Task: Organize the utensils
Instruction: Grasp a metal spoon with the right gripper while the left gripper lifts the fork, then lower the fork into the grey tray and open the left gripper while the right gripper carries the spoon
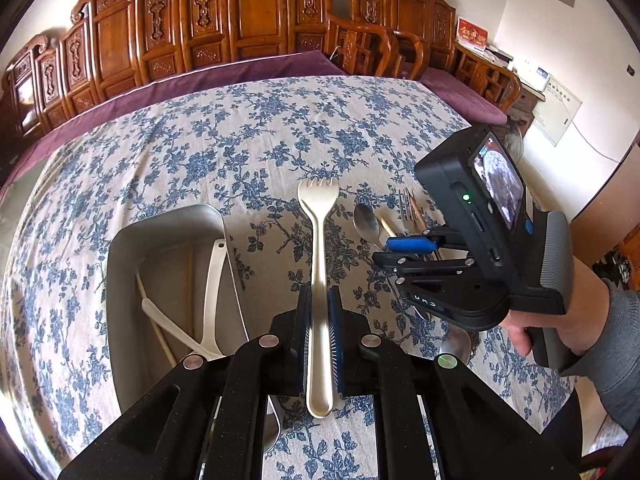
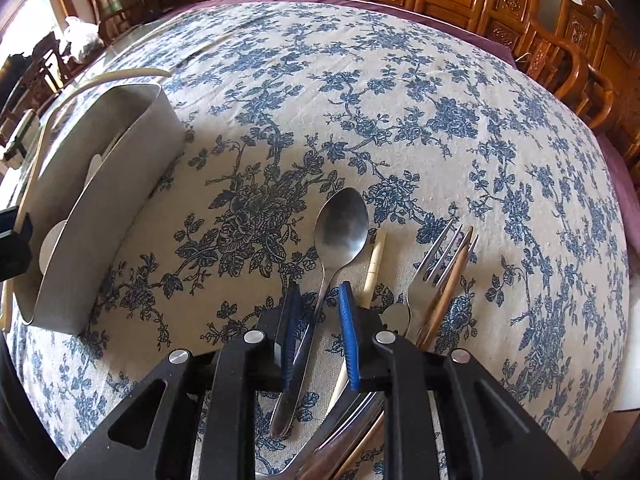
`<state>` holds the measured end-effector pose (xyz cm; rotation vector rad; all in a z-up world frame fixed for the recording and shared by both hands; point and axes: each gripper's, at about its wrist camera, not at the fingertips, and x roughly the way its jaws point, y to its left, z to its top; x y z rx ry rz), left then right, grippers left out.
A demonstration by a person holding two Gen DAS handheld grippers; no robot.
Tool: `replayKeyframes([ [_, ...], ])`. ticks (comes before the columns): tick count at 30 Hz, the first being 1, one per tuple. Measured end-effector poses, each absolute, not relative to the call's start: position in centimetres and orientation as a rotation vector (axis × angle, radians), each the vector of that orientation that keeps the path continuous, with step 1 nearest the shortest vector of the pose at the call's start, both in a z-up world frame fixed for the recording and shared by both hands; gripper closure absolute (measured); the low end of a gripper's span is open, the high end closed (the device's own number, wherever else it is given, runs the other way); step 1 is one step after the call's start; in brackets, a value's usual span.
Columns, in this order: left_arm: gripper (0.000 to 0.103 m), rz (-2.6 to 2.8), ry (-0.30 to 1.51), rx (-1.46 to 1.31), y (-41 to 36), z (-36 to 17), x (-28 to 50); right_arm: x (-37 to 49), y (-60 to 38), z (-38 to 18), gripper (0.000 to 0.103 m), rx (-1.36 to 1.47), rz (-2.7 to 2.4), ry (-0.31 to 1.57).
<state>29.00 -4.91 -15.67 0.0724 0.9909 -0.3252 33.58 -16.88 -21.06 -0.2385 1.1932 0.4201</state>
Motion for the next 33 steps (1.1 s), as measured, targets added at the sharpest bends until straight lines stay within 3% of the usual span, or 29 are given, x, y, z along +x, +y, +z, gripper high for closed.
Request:
replayKeyframes([
  [1,0.095,-0.325,0.990,0.072,-4.9,-15.6,29.0,33.7,-17.0,-21.0,0.086,-0.228,0.411,1.199],
  [2,0.095,-0.323,0.989,0.070,-4.8,-15.6,29.0,33.7,-17.1,-21.1,0.097,-0.225,0.400,1.201],
  [4,0.095,-0.320,0.987,0.067,-4.6,-15.5,28.9,33.8,-17.3,-21.2,0.099,-0.207,0.393,1.210],
  [13,0.095,-0.311,0.966,0.060,-3.8,-14.4,28.1,33.4,-17.2,-20.6,0.101,-0.206,0.371,1.211],
  [33,0.095,-0.183,0.943,0.035,2.6,-13.5,27.4,29.5,-14.5,-13.4,0.101,-0.201,0.451,1.063],
])
